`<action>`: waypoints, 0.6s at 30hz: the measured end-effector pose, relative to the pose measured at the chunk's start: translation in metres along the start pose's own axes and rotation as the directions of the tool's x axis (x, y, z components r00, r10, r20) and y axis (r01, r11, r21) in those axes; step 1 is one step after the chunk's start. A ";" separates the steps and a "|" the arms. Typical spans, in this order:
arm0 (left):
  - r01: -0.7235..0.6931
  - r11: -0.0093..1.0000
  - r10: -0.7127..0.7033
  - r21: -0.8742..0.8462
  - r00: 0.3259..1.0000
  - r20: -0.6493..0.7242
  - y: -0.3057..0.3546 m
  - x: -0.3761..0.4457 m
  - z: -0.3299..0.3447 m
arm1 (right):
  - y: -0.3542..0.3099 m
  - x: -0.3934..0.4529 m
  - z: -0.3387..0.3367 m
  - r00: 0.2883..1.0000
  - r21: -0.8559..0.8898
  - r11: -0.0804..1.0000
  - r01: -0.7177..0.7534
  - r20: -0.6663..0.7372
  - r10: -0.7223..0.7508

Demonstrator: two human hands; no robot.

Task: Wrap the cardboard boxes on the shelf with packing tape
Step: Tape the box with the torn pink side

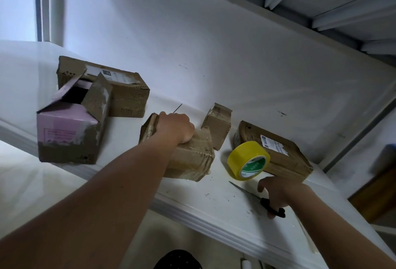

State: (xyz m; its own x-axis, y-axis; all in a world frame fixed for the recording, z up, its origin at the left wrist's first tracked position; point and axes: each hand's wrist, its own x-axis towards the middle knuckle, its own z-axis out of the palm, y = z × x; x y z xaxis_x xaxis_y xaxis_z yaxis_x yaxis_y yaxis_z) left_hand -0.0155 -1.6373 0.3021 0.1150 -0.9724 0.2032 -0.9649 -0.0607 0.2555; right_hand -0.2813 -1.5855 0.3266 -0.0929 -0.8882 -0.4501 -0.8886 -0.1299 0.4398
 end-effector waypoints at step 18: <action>-0.008 1.000 0.008 -0.022 1.000 0.002 0.000 0.000 -0.001 | -0.026 0.009 -0.002 0.948 0.102 0.988 0.118 -0.306 -0.082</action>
State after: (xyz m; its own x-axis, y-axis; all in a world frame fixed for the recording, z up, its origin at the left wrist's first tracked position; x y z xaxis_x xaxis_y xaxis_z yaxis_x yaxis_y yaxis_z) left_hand -0.0150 -1.6370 0.3035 0.1070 -0.9733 0.2029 -0.9604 -0.0483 0.2745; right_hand -0.2582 -1.5908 0.3123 0.1223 -0.9667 -0.2247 -0.9347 -0.1883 0.3016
